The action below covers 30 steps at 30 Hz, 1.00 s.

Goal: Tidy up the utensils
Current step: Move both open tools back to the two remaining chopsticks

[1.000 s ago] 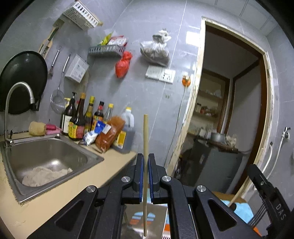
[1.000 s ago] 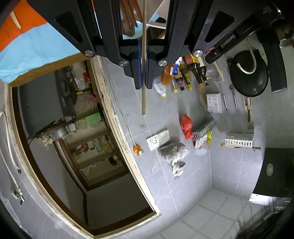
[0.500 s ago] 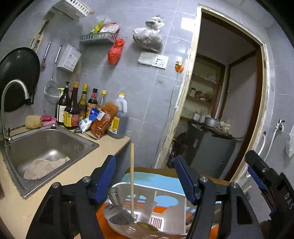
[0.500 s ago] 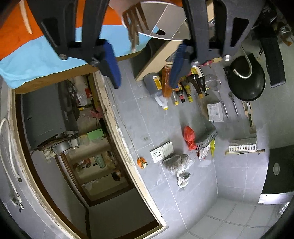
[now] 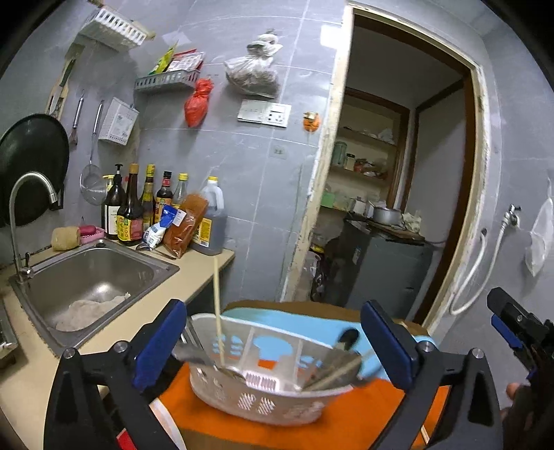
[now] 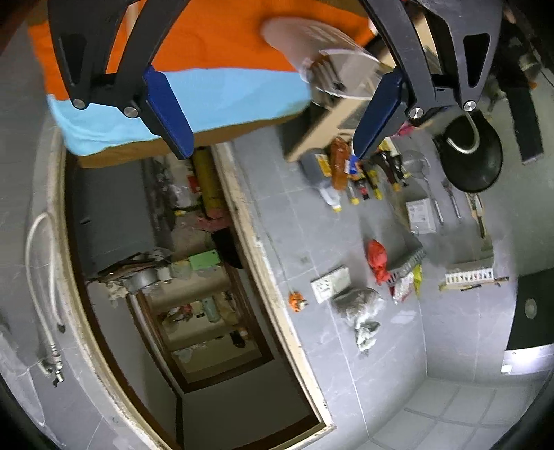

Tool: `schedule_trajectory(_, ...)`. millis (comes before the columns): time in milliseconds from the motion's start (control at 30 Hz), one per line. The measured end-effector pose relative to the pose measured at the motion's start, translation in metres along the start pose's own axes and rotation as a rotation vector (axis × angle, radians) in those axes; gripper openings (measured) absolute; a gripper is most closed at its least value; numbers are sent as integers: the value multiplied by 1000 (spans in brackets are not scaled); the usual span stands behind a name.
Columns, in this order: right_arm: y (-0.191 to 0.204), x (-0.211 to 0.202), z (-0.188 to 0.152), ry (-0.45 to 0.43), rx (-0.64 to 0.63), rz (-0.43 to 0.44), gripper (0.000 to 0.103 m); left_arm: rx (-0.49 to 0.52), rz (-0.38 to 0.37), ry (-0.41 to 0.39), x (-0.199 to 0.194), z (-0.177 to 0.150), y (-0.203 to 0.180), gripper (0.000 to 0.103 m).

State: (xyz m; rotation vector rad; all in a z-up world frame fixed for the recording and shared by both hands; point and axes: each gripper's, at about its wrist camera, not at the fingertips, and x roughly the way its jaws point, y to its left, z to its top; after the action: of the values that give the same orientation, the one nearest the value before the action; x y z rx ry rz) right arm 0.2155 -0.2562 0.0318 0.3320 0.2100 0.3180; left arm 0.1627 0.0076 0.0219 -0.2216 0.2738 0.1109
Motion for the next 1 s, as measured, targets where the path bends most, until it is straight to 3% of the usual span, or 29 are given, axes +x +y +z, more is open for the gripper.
schedule_trajectory(67,-13,-10,0,21,-15,-31,99,21,-2,9,-8,-7,-9,102)
schedule_trajectory(300,-60,-39,-1,107,-68,-127,99,57,-43,70,-29,-32,-42,102)
schedule_trajectory(433,-90,-45,-10,182,-82,-182,99,65,-83,149,-28,-54,-62,102)
schedule_trajectory(700,-142,-42,-44,352,-76,-282,99,115,-134,312,-4,-101,-102,102)
schedule_trajectory(867,-165,-29,-74,505,-82,-308,99,140,-119,428,26,-122,-111,102)
schedule_trajectory(1000,-171,-18,-86,560,-78,-296,98,126,-95,489,47,-134,-110,102)
